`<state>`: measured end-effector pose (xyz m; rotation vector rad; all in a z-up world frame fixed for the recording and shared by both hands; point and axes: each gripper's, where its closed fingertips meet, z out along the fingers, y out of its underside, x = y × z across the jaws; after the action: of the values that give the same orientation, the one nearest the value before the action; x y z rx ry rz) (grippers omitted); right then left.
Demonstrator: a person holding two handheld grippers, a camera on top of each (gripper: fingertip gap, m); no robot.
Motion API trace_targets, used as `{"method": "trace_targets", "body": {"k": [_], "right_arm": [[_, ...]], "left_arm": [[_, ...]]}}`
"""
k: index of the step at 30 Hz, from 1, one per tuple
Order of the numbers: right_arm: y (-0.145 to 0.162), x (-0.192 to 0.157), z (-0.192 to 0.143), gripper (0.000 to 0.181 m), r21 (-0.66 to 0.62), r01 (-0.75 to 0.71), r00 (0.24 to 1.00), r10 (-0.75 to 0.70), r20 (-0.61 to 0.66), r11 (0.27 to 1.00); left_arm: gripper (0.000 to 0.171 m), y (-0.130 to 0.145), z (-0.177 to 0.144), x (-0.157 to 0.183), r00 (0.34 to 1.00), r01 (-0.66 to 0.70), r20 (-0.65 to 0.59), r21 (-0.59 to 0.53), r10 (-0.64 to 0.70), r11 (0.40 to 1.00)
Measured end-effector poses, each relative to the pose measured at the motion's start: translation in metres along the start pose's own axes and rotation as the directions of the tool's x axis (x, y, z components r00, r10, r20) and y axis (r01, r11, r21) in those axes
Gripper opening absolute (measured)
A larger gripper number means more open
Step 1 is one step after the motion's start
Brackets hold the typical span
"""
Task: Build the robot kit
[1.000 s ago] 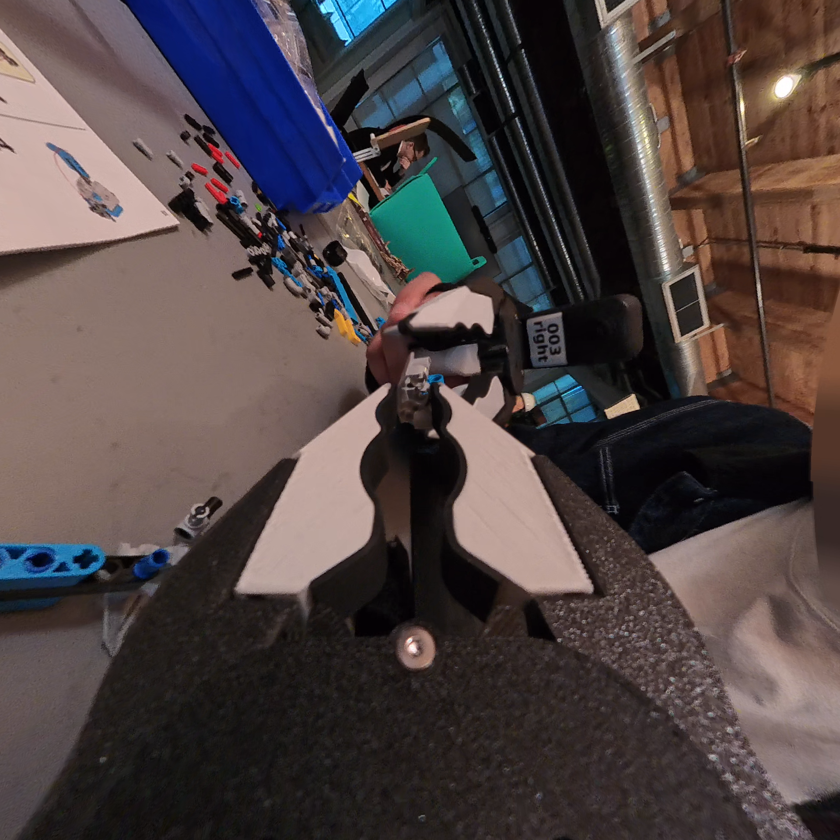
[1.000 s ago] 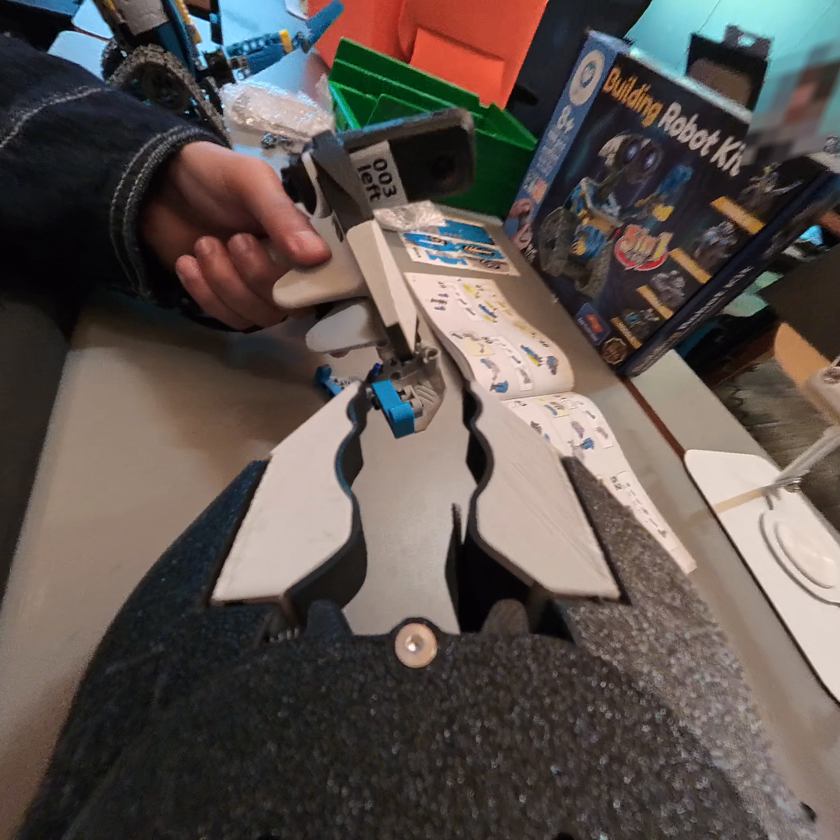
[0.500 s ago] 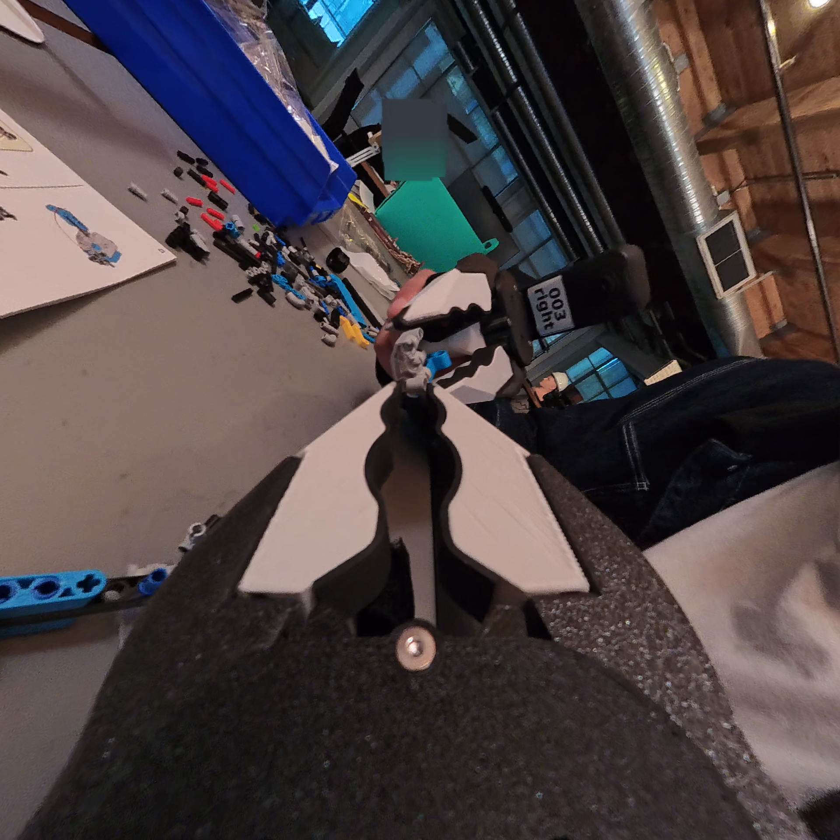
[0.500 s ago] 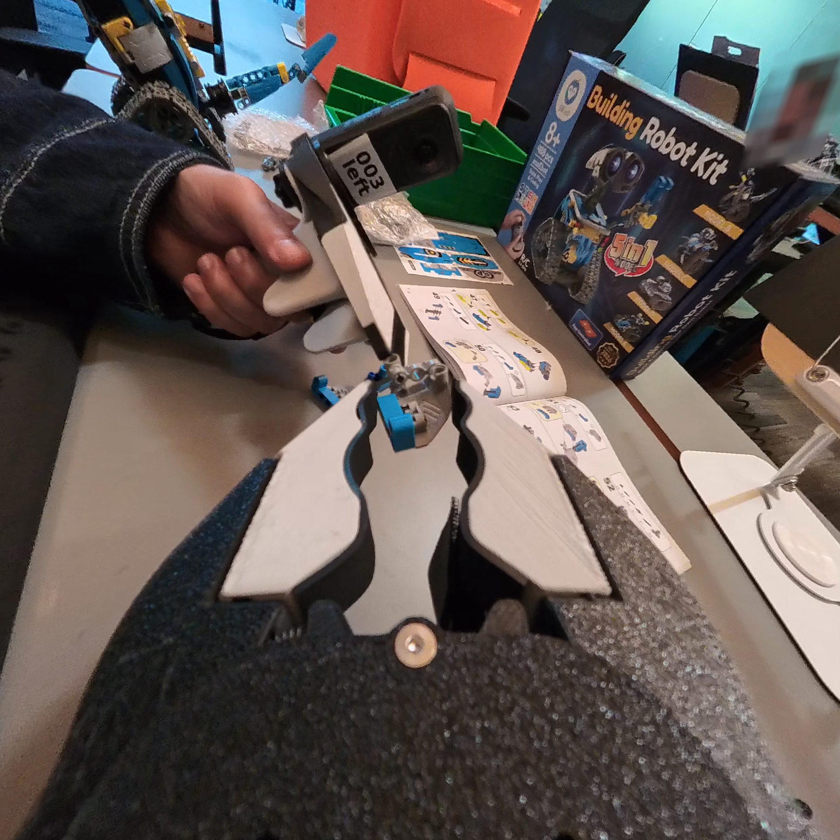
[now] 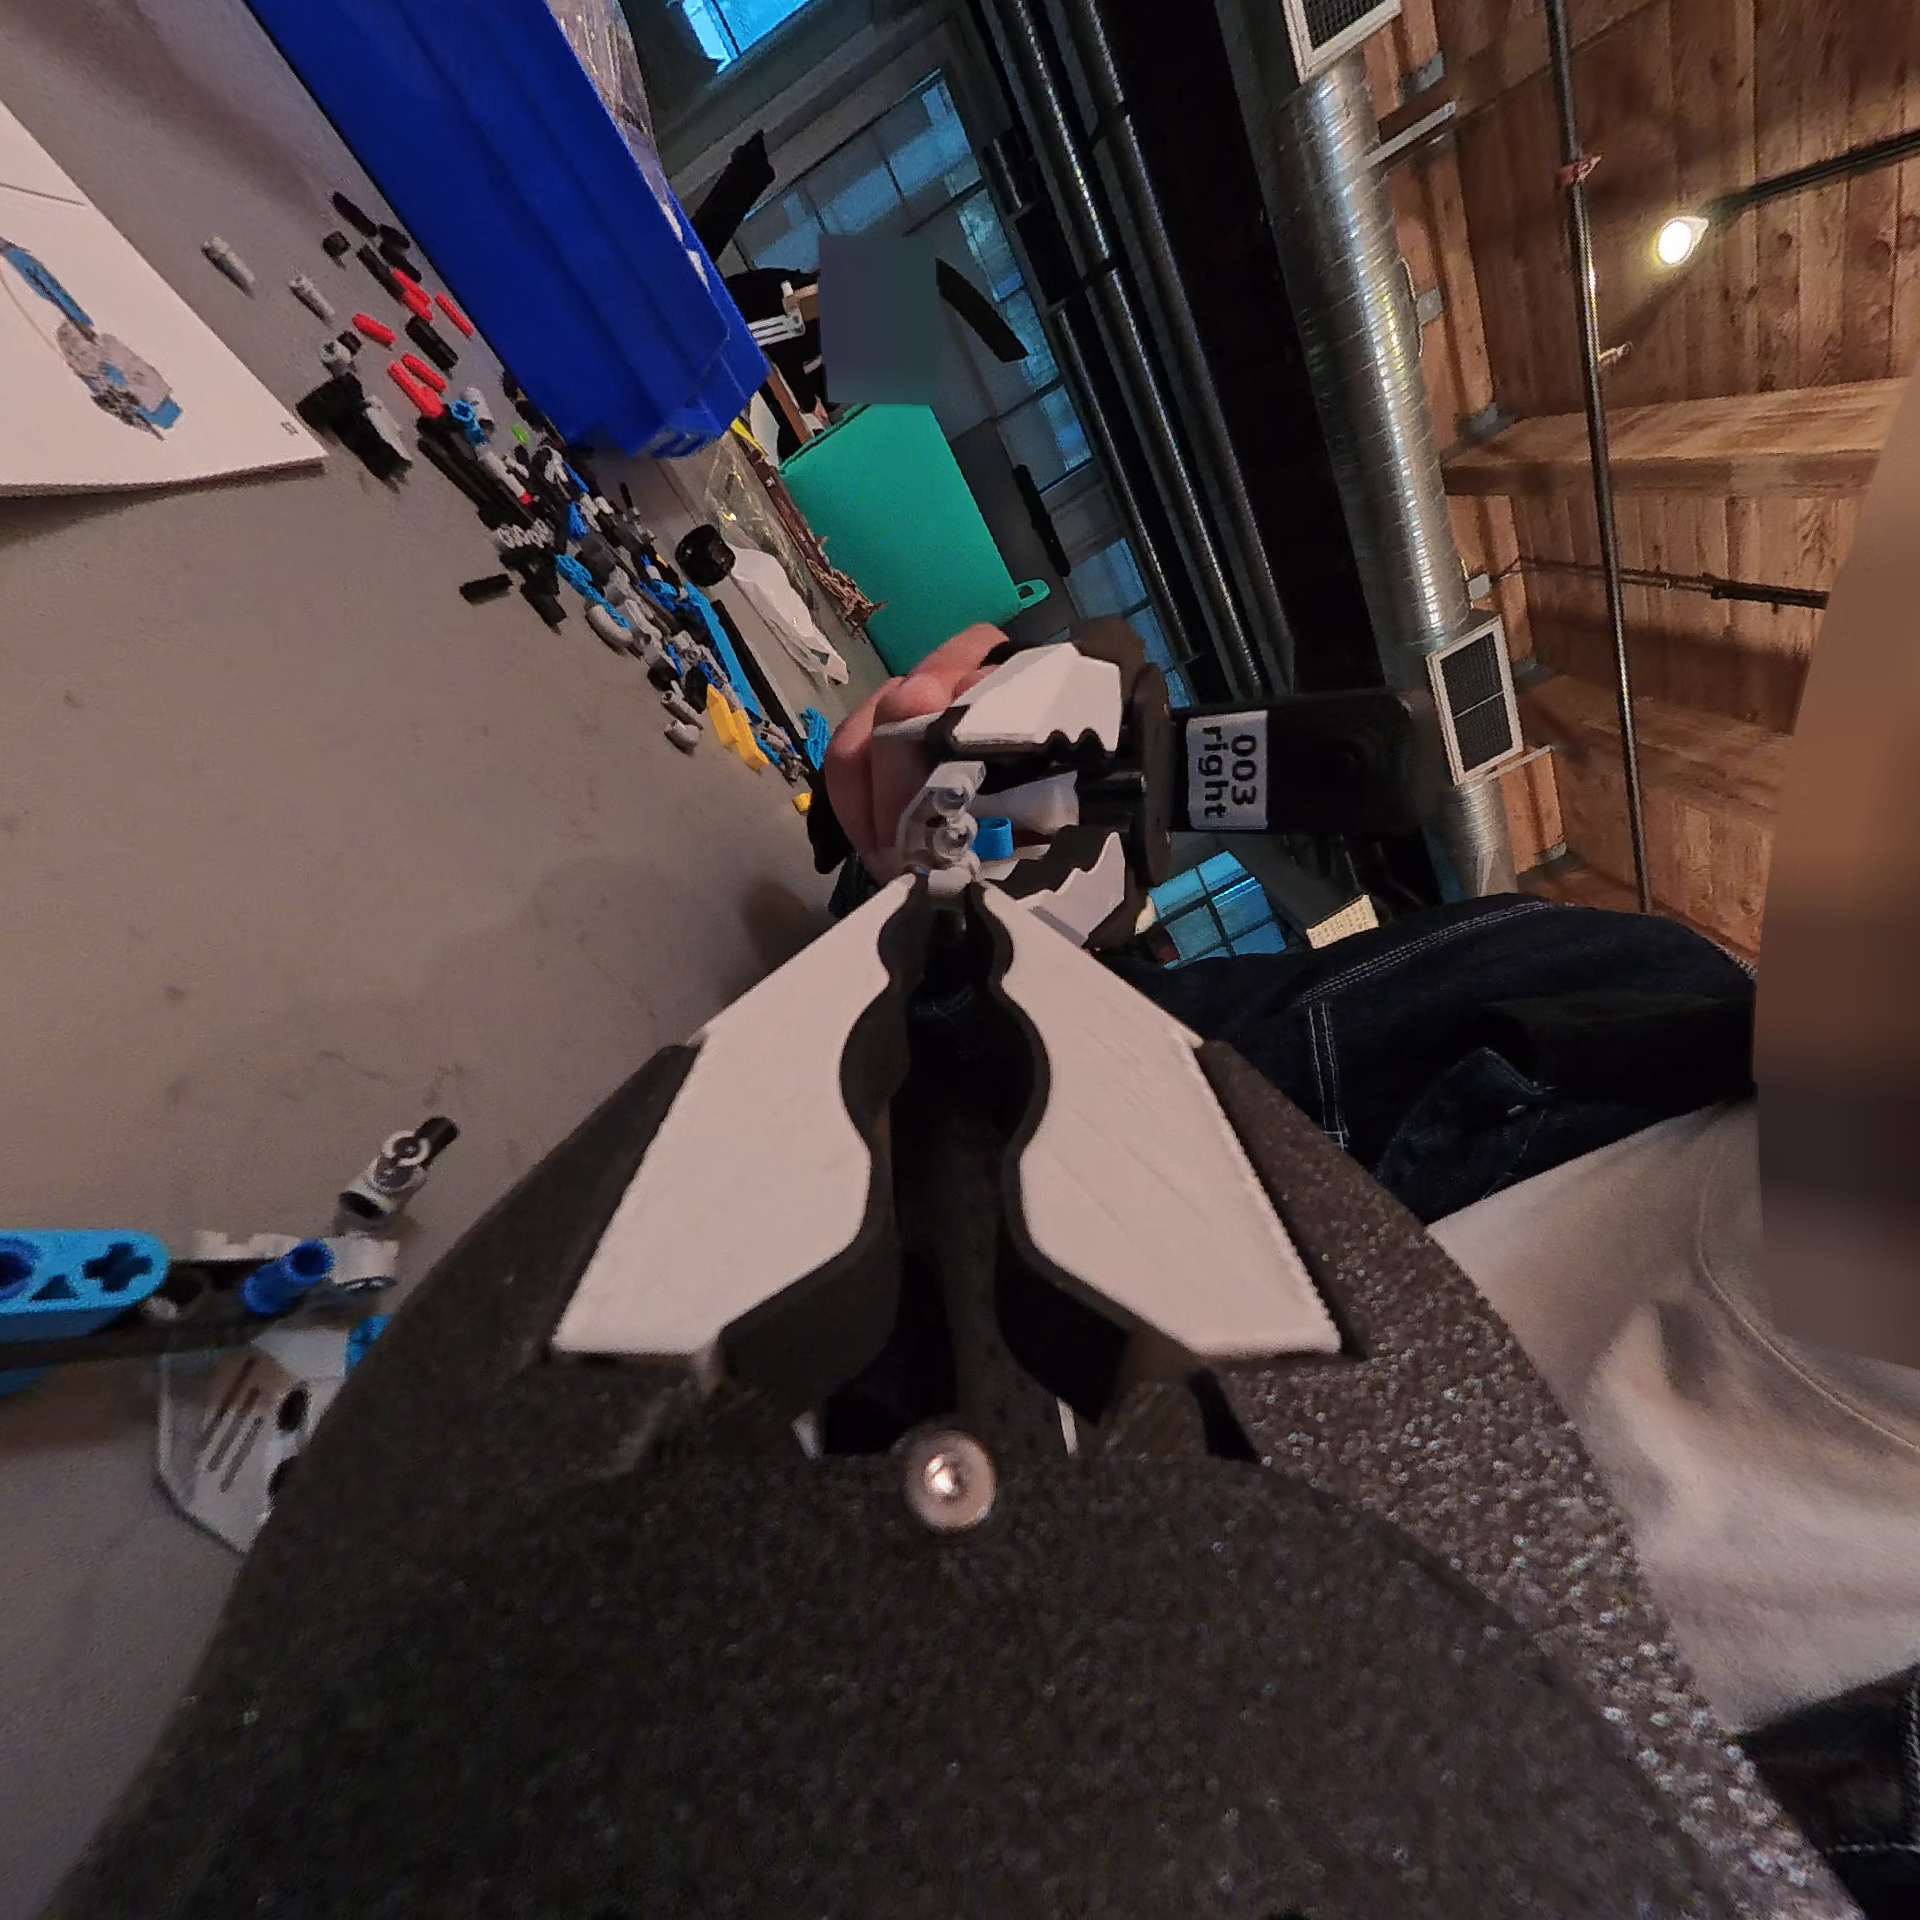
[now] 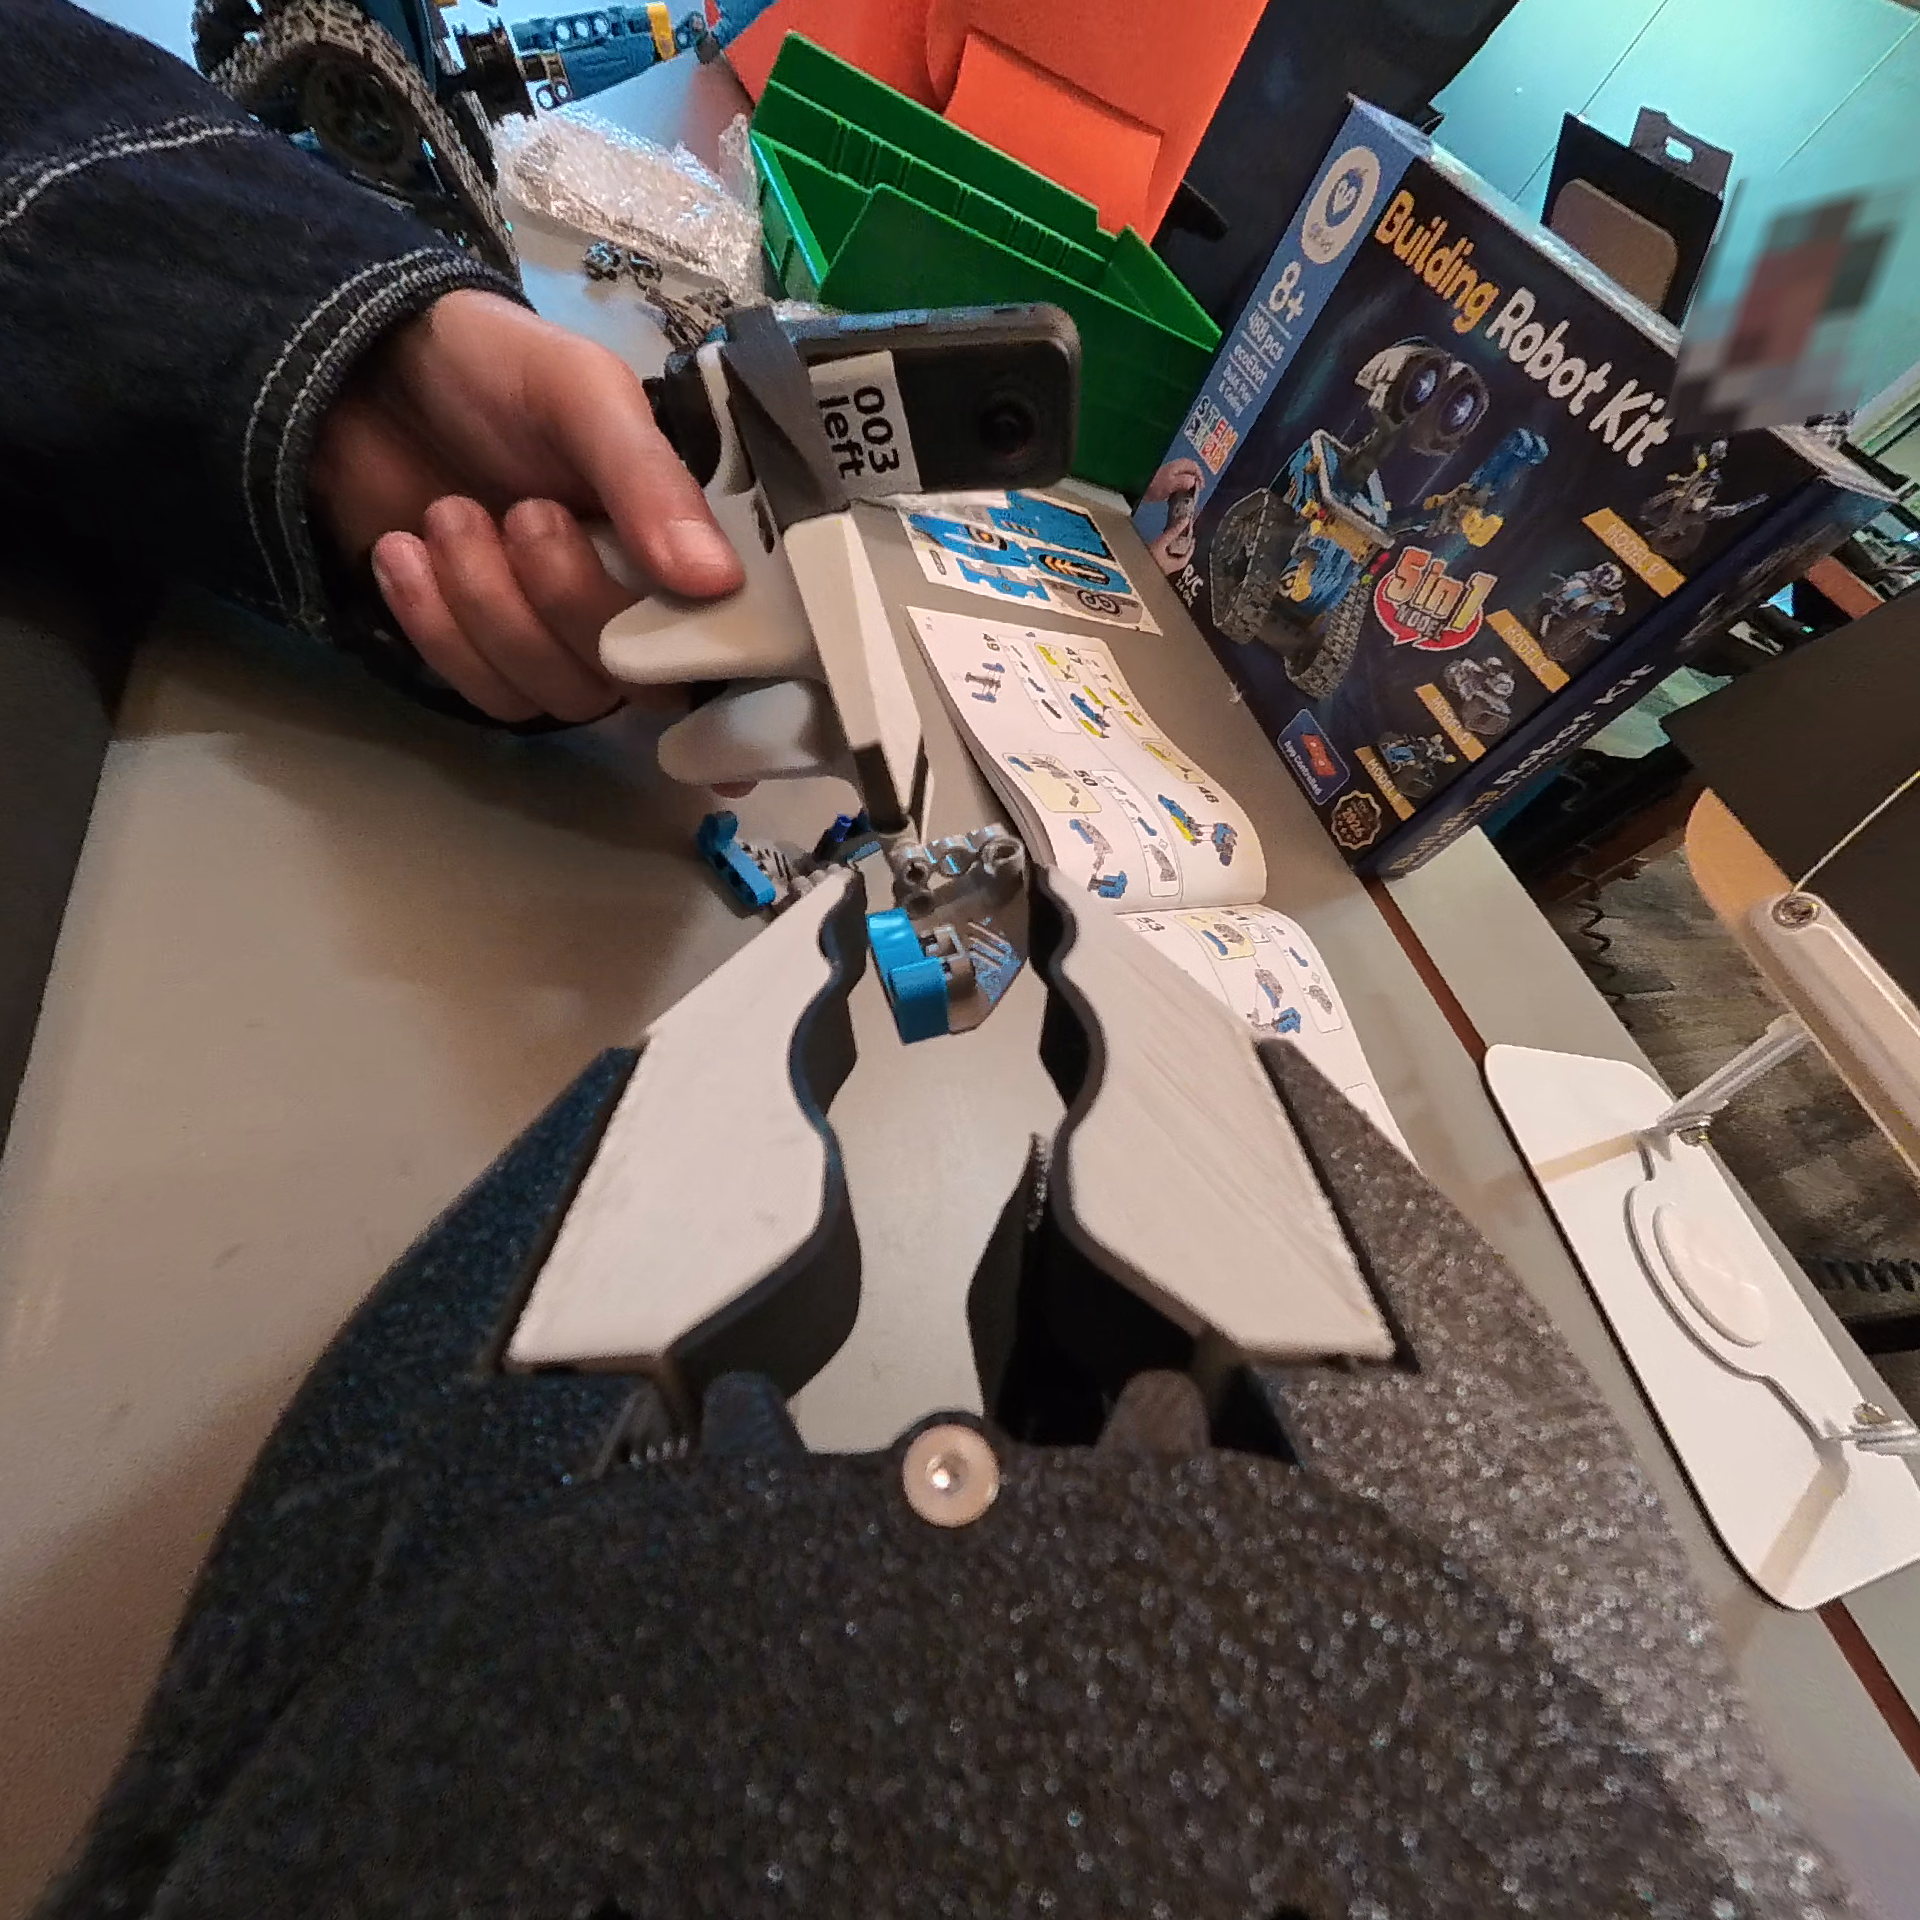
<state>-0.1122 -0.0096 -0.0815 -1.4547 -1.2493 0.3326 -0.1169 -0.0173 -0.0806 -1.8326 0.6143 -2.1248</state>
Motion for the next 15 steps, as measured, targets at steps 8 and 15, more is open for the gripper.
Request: {"method": "trace_targets", "body": {"k": [8, 15], "right_arm": [[-0.0010, -0.0015, -0.0007, 0.030, 0.018, 0.076, 0.997, -0.076, -0.009, 0.997], [0.0020, 0.0012, 0.0015, 0.031, 0.010, 0.002, 1.000, -0.002, -0.008, 1.000]], "left_arm": [[0.004, 0.0020, -0.0004, 0.0014, 0.999, 0.040, -0.009, -0.013, -0.040, 0.999], [0.005, -0.0010, -0.0007, -0.0004, 0.999, -0.016, 0.033, -0.004, 0.016, 1.000]]}}
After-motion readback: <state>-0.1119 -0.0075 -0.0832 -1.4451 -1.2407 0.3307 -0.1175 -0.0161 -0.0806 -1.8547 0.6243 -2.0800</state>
